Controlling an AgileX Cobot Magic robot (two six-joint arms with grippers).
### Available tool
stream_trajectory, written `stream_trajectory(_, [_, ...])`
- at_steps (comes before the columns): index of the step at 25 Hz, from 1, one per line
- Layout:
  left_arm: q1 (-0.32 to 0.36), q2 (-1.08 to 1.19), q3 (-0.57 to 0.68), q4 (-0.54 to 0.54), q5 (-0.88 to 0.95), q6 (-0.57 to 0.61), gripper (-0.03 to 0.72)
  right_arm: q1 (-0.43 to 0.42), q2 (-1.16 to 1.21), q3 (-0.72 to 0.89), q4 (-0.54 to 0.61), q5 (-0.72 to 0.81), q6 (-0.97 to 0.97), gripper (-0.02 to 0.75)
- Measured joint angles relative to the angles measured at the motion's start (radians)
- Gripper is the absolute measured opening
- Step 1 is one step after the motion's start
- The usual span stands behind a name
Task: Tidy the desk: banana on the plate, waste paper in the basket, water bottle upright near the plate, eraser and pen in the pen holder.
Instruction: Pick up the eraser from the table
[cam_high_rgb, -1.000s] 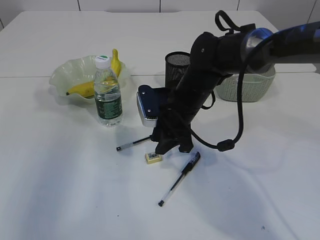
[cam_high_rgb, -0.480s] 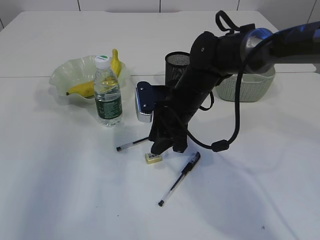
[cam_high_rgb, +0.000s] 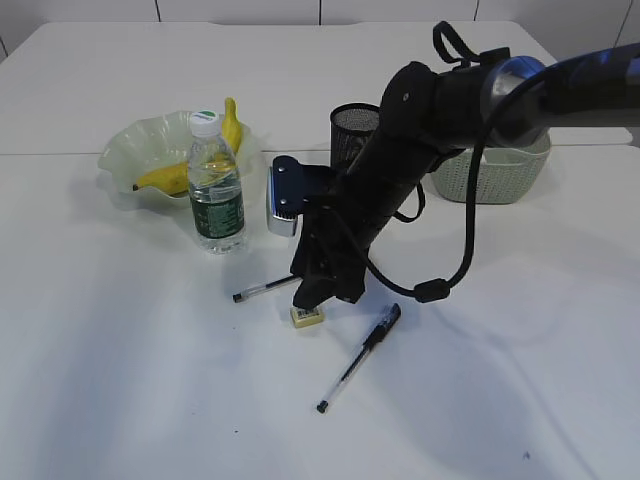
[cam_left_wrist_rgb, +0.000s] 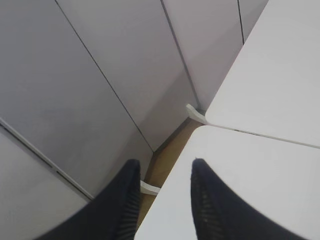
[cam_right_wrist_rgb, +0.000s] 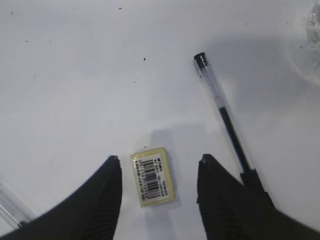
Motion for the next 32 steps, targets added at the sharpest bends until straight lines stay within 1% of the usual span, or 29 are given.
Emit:
stream_trajectory(3, [0.0,0.0,0.0,0.0,0.0,0.0,0.237,0.0,0.004,0.0,-0.003,-0.002,-0.031,0.384])
stream_trajectory(7, [0.0,0.0,0.0,0.0,0.0,0.0,0.237,0.0,0.016,0.0,-0.038,-0.002,-0.043,0.384])
stream_trajectory(32, [0.0,0.0,0.0,0.0,0.018,0.0,0.236,0.0,0.061,0.0,-0.041,-0.013,-0.062,0.386])
